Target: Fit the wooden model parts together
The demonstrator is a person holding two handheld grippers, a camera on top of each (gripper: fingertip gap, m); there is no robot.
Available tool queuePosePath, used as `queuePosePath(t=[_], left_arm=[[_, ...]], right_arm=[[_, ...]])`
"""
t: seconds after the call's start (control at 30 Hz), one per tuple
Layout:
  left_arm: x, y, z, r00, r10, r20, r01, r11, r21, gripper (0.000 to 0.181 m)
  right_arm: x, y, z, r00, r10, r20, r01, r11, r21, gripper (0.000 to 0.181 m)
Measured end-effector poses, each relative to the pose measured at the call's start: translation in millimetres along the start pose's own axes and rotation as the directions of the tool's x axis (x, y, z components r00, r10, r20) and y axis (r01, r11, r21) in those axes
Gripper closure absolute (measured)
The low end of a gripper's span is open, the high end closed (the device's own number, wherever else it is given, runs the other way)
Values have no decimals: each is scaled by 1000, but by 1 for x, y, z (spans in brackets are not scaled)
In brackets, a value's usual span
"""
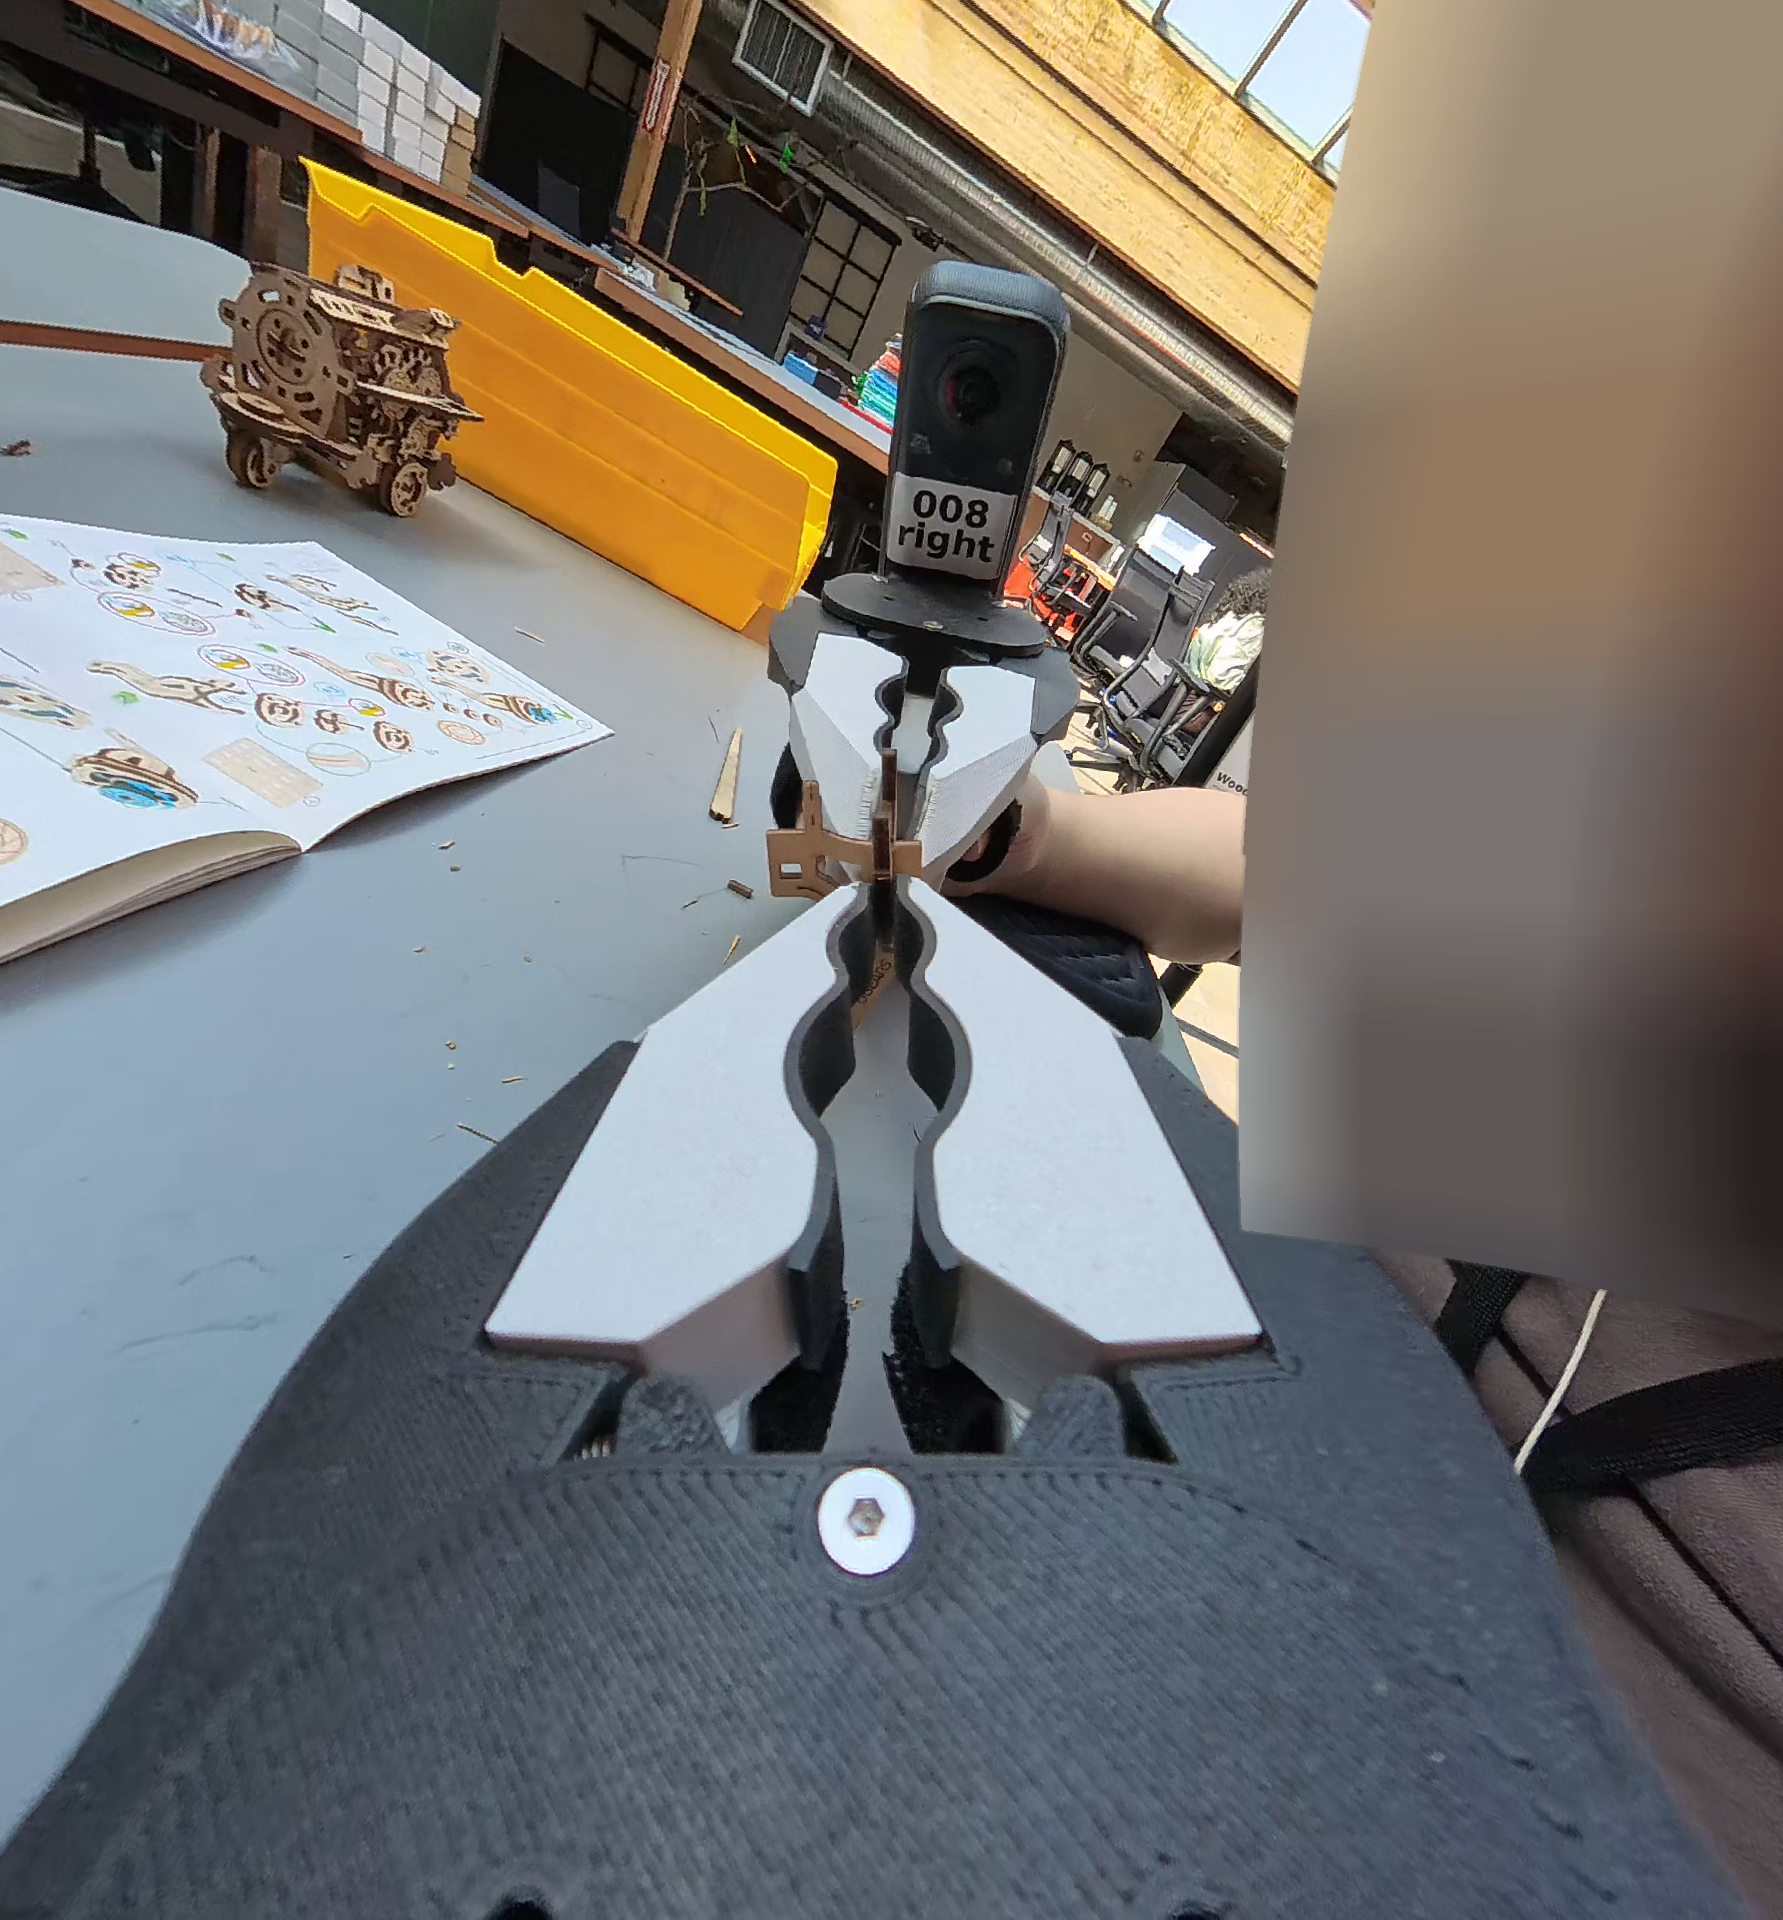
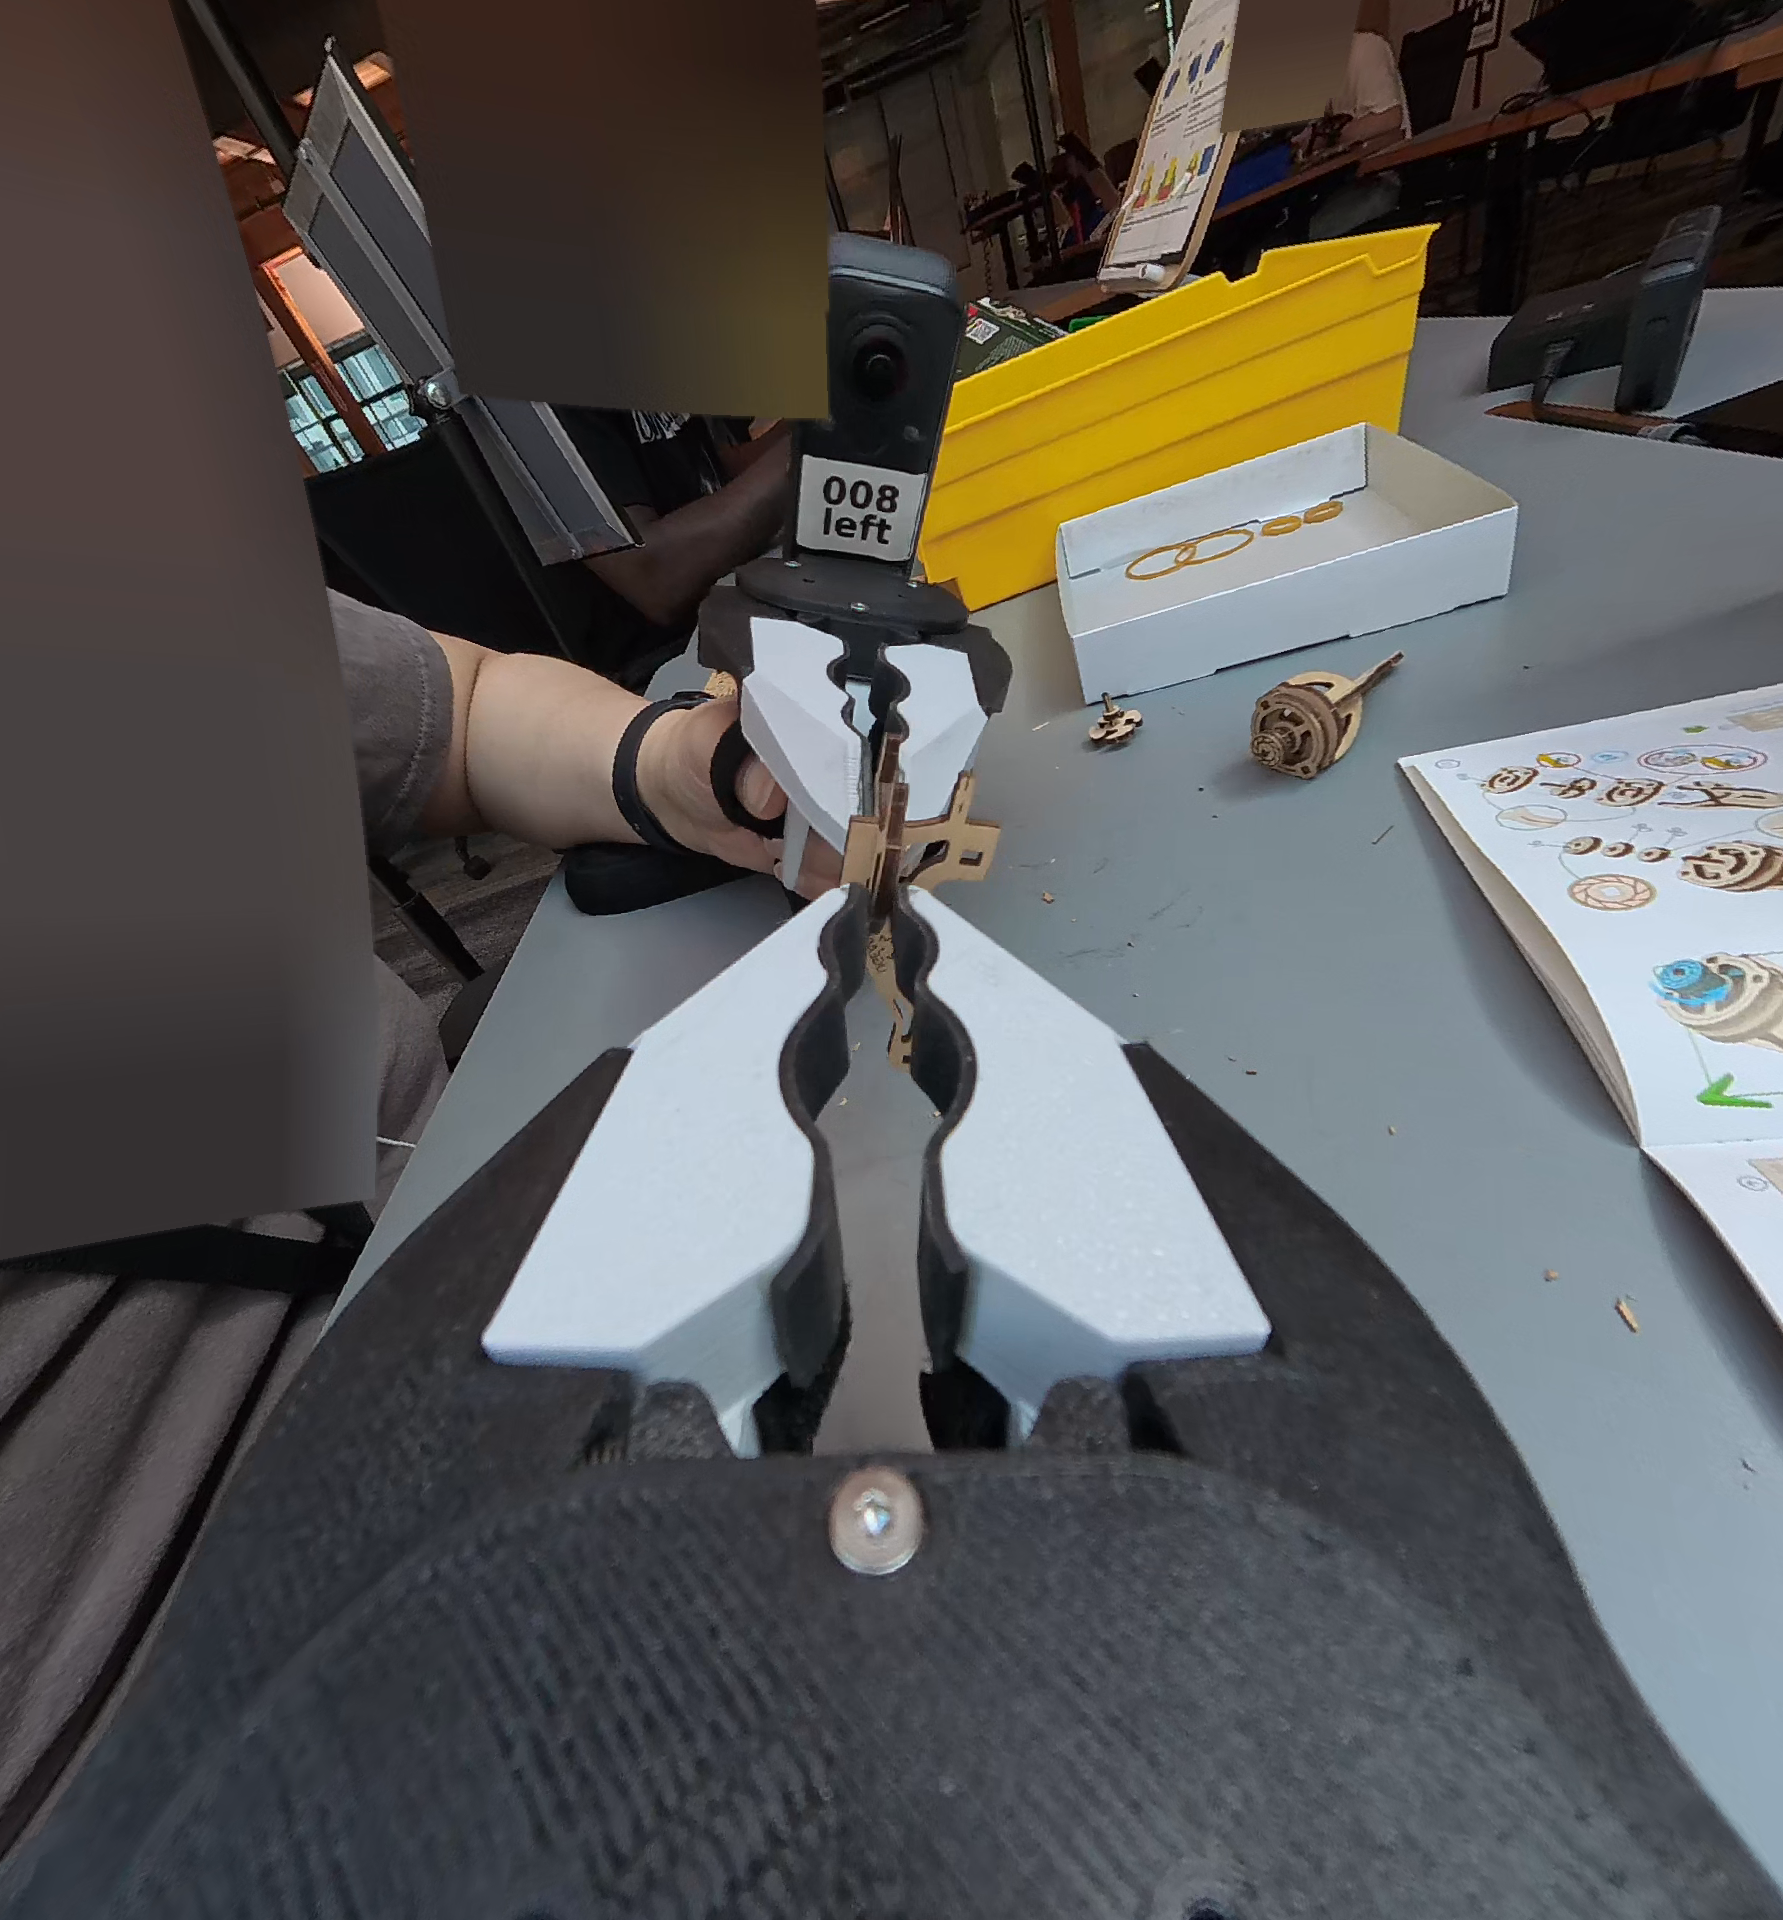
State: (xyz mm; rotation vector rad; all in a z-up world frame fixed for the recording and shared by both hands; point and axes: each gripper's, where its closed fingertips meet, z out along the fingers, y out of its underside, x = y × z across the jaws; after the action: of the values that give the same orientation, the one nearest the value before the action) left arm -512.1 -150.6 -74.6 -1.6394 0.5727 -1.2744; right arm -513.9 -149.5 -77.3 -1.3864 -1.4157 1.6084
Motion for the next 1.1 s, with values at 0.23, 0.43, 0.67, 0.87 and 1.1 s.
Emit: queuePosePath(t=[0.23, 0.43, 0.67, 0.87, 1.1], left_arm=[[2, -2, 0, 998, -54, -33, 54, 998, 15, 181], [2, -4, 0, 998, -58, -33, 59, 998, 28, 181], [4, -5, 1, 997, -55, -46, 56, 998, 25, 179], [5, -3, 4, 998, -49, -51, 49, 999, 14, 180], [3, -3, 4, 998, -50, -38, 51, 999, 19, 181]], right_arm=[[-2, -1, 0, 999, 23, 28, -23, 1000, 6, 178], [-2, 1, 1, 999, 38, 30, -38, 999, -9, 179], [-3, -4, -3, 993, 99, 68, -101, 995, 21, 180], [-2, -9, -5, 987, 135, 90, -140, 989, 47, 180], [0, -9, -4, 977, 186, 108, -192, 980, 50, 180]])
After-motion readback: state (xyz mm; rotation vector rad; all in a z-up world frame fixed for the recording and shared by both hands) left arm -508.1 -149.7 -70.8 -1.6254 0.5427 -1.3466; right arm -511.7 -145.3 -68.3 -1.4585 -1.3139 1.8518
